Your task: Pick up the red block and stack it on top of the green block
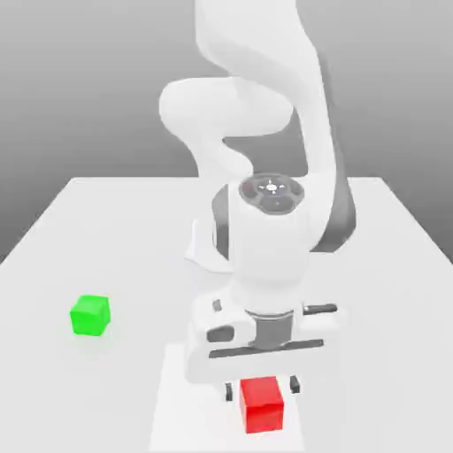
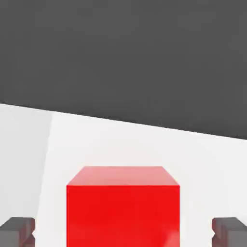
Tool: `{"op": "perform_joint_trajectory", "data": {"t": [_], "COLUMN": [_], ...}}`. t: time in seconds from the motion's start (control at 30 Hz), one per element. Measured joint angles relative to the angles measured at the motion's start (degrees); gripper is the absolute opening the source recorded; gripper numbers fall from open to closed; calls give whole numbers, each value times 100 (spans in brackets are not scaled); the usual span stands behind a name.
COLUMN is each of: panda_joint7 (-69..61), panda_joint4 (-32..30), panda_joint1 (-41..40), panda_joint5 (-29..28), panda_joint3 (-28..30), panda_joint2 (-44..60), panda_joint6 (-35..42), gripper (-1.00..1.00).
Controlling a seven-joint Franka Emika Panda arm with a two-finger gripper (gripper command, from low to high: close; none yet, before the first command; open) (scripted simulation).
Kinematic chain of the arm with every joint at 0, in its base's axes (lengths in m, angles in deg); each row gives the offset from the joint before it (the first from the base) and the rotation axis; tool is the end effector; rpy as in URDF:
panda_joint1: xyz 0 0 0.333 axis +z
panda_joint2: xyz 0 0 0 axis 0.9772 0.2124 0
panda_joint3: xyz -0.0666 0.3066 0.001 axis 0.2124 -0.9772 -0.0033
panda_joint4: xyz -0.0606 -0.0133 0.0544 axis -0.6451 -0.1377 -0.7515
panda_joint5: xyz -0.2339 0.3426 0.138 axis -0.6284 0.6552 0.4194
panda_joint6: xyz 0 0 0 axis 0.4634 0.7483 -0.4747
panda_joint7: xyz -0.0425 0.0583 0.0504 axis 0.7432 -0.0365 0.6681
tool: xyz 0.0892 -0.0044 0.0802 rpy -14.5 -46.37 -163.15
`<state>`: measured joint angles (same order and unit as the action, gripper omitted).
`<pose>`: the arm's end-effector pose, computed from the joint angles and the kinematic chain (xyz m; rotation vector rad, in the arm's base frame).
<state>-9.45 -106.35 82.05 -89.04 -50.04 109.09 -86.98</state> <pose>0.4591 0.0480 0.0893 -2.9836 0.9833 0.0000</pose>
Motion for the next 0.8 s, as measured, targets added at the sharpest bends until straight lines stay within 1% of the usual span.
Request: {"op": "perform_joint_trajectory", "data": {"t": [0.2,0.4,0.57,0.8], "panda_joint7": [14,57,1150,2994], "panda_joint4": [-1,-196,-584,-1147], "panda_joint1": [-7,-92,-599,-1689], "panda_joint5": [-14,99,163,-23], "panda_joint3": [-6,-5,564,1002], "panda_joint2": [-1,-1049,-1541,-2184], "panda_joint6": [1,854,955,1029], "gripper": [-100,-100,-100,-100]}}
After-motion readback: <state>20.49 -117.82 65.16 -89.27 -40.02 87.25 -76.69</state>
